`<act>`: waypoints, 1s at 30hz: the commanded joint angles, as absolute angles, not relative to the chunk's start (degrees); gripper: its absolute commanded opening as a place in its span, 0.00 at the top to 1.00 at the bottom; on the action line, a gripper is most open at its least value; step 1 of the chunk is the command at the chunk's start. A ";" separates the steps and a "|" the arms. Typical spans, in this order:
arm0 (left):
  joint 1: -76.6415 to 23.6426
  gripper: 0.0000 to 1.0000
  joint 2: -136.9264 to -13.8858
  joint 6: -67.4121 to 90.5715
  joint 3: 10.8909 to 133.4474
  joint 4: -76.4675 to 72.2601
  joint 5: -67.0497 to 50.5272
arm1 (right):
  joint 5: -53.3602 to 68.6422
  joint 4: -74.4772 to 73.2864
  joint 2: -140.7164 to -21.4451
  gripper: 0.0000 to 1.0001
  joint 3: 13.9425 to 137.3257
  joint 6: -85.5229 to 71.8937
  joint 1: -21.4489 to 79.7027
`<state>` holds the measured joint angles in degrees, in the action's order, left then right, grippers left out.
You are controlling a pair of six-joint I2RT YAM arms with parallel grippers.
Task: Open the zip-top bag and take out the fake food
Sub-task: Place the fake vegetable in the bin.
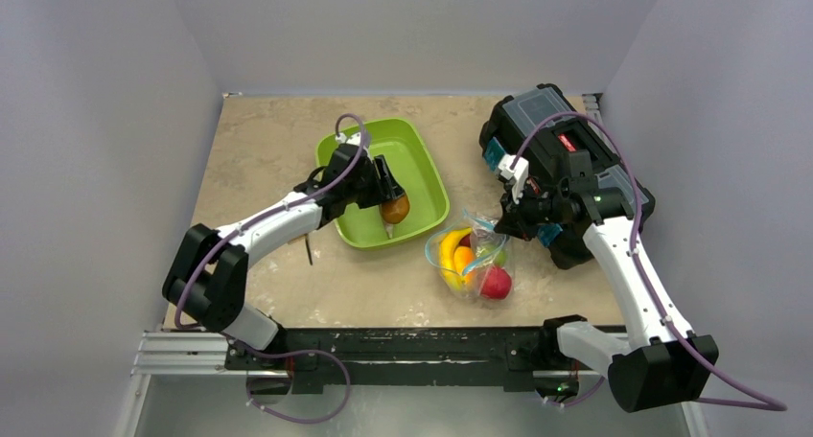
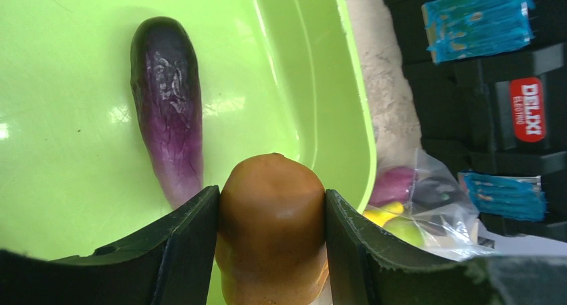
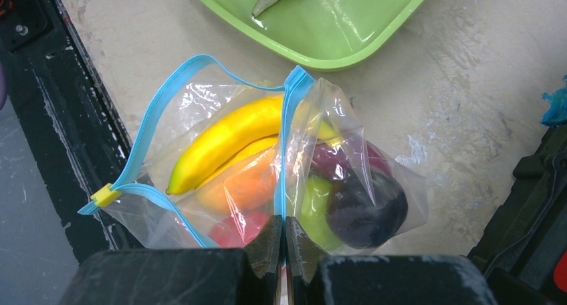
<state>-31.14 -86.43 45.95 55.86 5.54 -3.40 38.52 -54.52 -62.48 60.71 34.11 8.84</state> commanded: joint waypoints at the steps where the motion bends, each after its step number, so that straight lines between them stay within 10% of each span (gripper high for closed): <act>1: -30.77 1.00 -88.63 42.71 59.91 7.23 -3.45 | 39.62 -53.28 -61.25 1.00 60.56 34.30 8.52; 11: -30.45 0.94 -93.89 40.96 65.59 11.91 -2.46 | 39.64 -53.35 -61.26 1.00 60.51 34.28 8.42; 30: -30.28 0.26 -94.09 38.37 69.99 17.57 -1.24 | 39.73 -53.35 -61.17 1.00 60.55 34.37 8.31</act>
<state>-30.74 -96.60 40.56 68.10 17.06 -2.33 38.54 -54.46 -62.48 60.71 34.13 8.60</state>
